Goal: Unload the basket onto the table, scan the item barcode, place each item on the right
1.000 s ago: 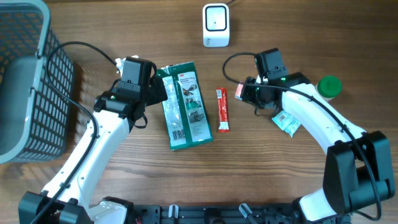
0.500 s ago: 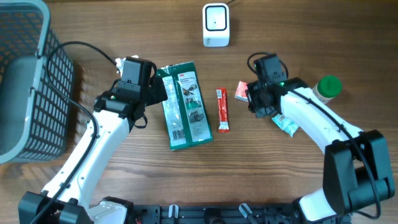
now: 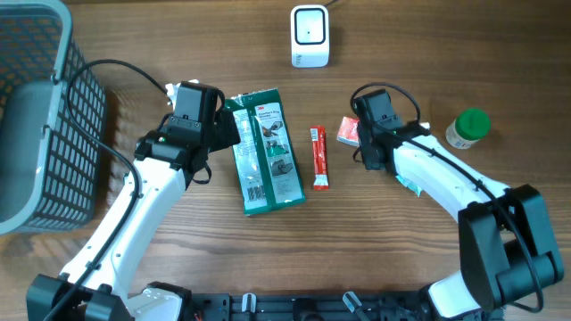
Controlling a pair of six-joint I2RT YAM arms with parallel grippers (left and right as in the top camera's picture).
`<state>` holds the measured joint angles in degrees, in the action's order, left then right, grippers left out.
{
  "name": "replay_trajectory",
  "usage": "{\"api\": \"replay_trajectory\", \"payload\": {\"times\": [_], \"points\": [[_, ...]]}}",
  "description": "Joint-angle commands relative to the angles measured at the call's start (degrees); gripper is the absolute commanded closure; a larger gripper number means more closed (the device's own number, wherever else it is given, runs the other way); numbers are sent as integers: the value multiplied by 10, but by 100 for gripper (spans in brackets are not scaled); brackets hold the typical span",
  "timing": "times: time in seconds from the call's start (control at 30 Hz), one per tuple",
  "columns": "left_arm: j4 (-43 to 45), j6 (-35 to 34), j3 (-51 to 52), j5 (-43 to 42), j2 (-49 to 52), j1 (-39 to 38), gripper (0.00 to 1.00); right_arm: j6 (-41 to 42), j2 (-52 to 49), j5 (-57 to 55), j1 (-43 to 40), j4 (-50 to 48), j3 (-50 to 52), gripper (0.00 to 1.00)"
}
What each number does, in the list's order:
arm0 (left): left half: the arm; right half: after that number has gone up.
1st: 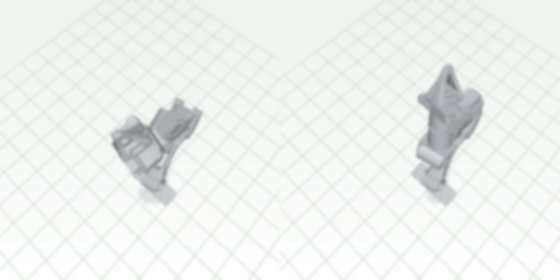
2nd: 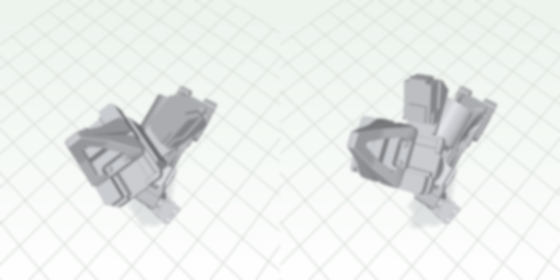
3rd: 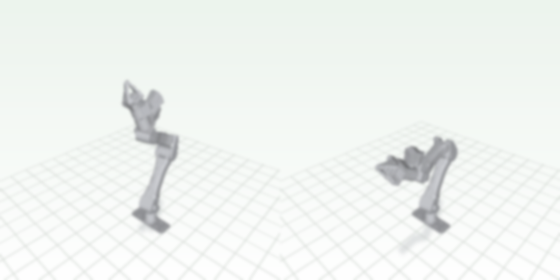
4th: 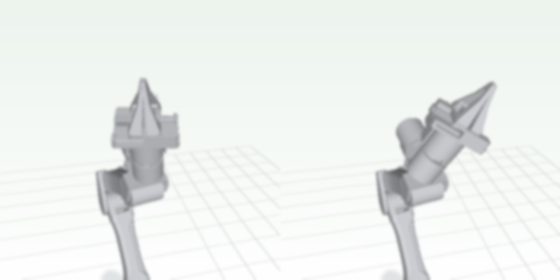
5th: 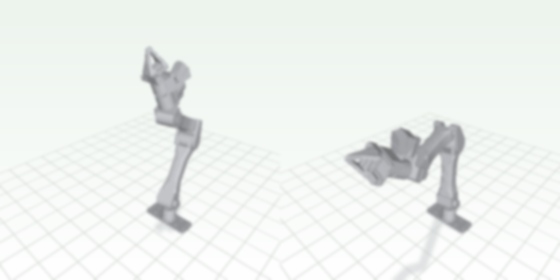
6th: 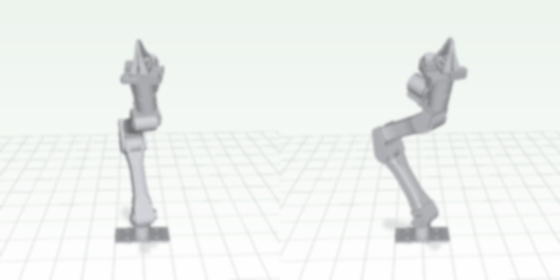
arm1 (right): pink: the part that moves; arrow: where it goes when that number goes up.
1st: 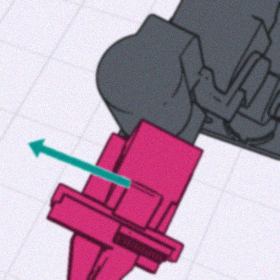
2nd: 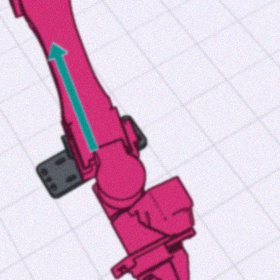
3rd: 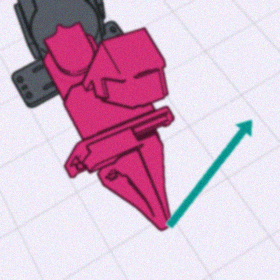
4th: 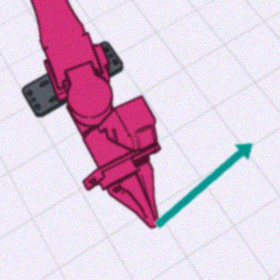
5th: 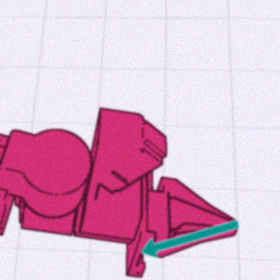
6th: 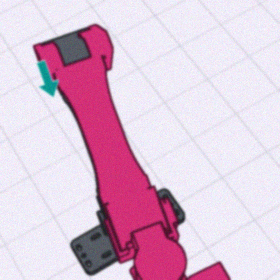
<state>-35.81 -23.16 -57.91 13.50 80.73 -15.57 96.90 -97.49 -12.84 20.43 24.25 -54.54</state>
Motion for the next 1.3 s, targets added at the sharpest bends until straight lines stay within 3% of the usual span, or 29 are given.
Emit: {"api": "replay_trajectory", "payload": {"times": [0.0,0.03,0.07,0.1,0.23,0.43,0.83,1.03,1.2,1.27], "points": [[2,7,-4,5,1,3,0,-22,-5,1,-1,-6,5,73],[2,7,-4,5,1,3,0,-23,-5,19,-1,-10,5,77],[2,7,-4,5,1,3,0,-23,-5,40,-1,-9,5,91],[2,7,-4,5,1,3,0,-23,-5,69,-1,-6,5,96],[2,7,-4,5,1,3,0,-23,-5,124,-1,23,5,96],[2,7,-4,5,1,3,0,31,-5,98,0,56,19,96],[2,7,-4,5,1,3,0,49,-5,37,0,-86,99,96],[2,7,-4,5,1,3,0,-70,-5,-69,-16,-137,98,96],[2,7,-4,5,1,3,0,-260,-5,-50,-39,-255,98,96],[2,7,-4,5,1,3,0,-299,-4,-47,-39,-267,94,96]]}}
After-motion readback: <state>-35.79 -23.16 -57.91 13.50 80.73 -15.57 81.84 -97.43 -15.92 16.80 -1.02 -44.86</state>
